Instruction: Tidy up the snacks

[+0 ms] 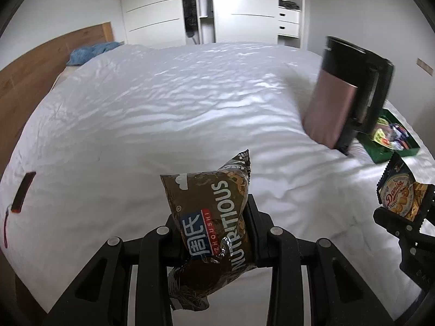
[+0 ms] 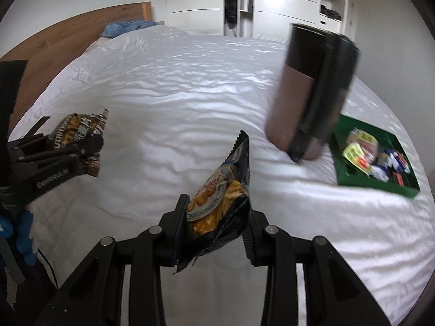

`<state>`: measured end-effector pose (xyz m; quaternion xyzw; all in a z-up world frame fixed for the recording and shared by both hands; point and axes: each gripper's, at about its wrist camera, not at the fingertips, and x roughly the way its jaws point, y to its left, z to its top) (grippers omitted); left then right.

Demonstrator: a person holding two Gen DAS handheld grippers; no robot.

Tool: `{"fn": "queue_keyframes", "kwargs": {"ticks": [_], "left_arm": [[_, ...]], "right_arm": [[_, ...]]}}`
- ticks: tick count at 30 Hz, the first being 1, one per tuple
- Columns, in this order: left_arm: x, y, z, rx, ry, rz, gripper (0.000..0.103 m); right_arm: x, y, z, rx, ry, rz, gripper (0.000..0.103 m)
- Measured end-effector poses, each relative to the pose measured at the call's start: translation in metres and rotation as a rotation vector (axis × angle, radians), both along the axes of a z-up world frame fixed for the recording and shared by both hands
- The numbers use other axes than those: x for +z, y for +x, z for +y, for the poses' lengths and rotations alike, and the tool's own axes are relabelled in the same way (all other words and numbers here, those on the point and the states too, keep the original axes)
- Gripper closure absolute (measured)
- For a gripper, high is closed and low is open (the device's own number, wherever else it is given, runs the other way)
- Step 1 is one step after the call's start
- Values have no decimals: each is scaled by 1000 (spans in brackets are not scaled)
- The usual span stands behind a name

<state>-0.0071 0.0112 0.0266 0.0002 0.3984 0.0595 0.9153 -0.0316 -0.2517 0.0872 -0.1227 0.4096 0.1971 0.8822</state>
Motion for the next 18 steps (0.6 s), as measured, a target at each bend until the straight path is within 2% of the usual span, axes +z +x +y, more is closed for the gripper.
{"fn": "queue_keyframes", "kwargs": {"ticks": [8,18], "left_arm": [[13,-7,-45,-84,18,2,74],[33,-9,-110,-187,28,0,74]], "right_arm": [[3,-8,-63,-108,23,-10,3],[6,-13,-140,-226,-4,-61,3]]}}
